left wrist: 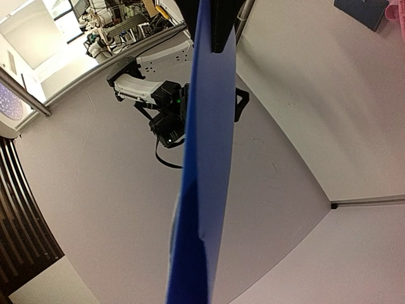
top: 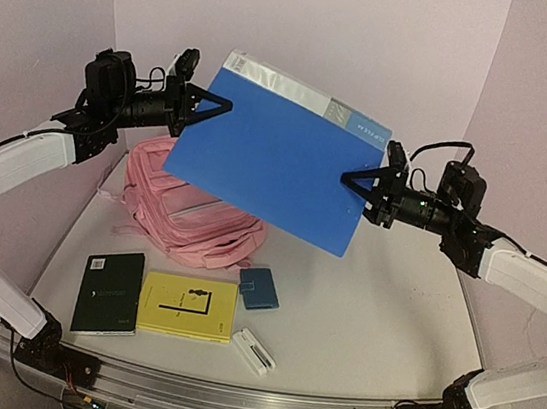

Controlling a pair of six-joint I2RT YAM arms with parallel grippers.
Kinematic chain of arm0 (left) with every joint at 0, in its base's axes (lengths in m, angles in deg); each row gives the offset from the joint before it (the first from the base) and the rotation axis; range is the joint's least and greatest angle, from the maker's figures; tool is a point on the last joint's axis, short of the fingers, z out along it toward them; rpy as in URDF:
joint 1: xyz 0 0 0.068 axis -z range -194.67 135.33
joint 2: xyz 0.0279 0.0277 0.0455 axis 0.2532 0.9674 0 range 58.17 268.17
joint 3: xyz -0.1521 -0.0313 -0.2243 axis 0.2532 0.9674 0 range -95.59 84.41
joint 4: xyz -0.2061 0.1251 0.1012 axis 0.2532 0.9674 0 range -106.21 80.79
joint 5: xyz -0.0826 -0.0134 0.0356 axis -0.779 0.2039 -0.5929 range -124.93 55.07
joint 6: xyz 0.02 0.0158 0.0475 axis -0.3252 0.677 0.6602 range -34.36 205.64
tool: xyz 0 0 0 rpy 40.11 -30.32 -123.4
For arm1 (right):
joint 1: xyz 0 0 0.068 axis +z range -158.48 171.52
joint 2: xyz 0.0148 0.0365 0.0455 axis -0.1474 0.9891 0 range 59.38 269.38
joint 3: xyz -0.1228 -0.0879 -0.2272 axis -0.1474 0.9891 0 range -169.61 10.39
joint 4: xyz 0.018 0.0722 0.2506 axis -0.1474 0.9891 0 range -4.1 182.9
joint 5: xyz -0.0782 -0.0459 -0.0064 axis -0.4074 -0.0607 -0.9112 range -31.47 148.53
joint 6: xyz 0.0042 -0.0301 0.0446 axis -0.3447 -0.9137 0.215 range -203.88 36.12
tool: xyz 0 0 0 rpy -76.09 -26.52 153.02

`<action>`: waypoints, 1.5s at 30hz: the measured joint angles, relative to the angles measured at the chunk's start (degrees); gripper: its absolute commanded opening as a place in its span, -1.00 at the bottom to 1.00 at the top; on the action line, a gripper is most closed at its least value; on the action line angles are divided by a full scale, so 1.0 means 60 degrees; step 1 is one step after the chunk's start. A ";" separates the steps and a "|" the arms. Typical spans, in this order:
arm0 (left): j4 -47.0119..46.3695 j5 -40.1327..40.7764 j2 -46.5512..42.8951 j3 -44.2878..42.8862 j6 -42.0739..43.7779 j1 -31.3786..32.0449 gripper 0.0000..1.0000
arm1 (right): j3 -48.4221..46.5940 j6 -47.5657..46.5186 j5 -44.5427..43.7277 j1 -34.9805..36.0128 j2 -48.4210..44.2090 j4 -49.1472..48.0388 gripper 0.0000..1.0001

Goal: Pack the student bag
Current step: Pick up the files from the center of the board.

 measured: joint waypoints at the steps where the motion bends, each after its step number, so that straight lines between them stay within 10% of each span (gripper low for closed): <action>1: -0.0005 0.0026 0.0000 0.0016 -0.0003 -0.0008 -1.00 | 0.0030 0.0227 0.0053 0.0000 0.0000 -0.0320 -0.26; 12: 0.0466 0.0228 0.0004 0.0048 0.0017 -0.0005 -0.97 | 0.0849 0.2178 0.0444 0.0103 -0.0278 -0.3284 -1.00; 20: 0.1724 0.0788 0.0042 0.0048 0.0801 0.0021 0.31 | 0.1161 0.2217 -0.0072 0.0186 -0.0965 -0.3185 -1.00; 25: 0.3823 0.2069 0.0158 0.0070 0.2285 0.0025 0.59 | 0.1002 0.1107 -0.1522 0.0186 -0.1253 -0.1077 -1.00; 38: 0.6964 0.6710 0.2539 0.0202 0.5911 0.2256 0.58 | 0.0209 -0.0342 -0.5656 0.0168 -0.0829 0.4691 -1.00; 45: 0.7737 0.8658 0.4362 -0.0560 0.6643 0.2721 0.15 | 0.0210 -0.0346 -0.6203 0.0168 -0.0837 0.5128 -1.00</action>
